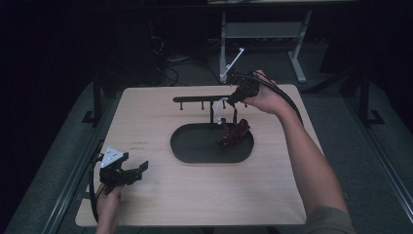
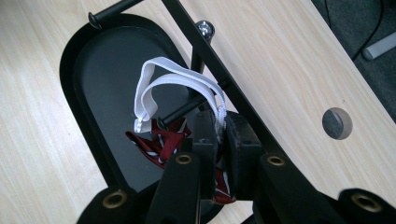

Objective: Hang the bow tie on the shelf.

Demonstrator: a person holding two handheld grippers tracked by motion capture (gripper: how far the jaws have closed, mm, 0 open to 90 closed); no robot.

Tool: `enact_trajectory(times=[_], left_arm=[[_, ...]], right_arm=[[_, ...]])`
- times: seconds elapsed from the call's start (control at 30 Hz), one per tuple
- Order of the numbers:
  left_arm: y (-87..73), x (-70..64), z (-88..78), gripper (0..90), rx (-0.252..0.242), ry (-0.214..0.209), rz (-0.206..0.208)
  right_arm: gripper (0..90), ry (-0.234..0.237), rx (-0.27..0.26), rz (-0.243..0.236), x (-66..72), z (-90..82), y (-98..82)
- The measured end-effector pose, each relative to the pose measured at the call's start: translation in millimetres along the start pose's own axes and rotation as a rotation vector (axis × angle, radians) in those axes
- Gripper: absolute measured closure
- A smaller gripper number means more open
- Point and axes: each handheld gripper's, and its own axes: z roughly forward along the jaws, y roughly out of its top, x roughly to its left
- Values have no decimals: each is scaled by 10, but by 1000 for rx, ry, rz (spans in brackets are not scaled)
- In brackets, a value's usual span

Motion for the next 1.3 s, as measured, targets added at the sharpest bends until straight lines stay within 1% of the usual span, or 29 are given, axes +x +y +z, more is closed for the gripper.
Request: enact_trajectory(times=[0.13,0.67,0.83,0.97,1.3], left_arm=[[-1,3,-3,135,1,1,-2],[1,4,-3,135,0,0,-2],[2,5,-4,135,0,0,-3],[1,5,-4,135,-1,1,-5],[4,2,-4,136,-1,-1,1]], right_arm=[[825,-13,10,1,-3,0,-10],[814,-19,24,-1,4,39,-3],[787,-20,35,0,-2,55,-6],[762,-18,29,-5,2,49,-6],[740,-8,26,-10,22,8,-23]])
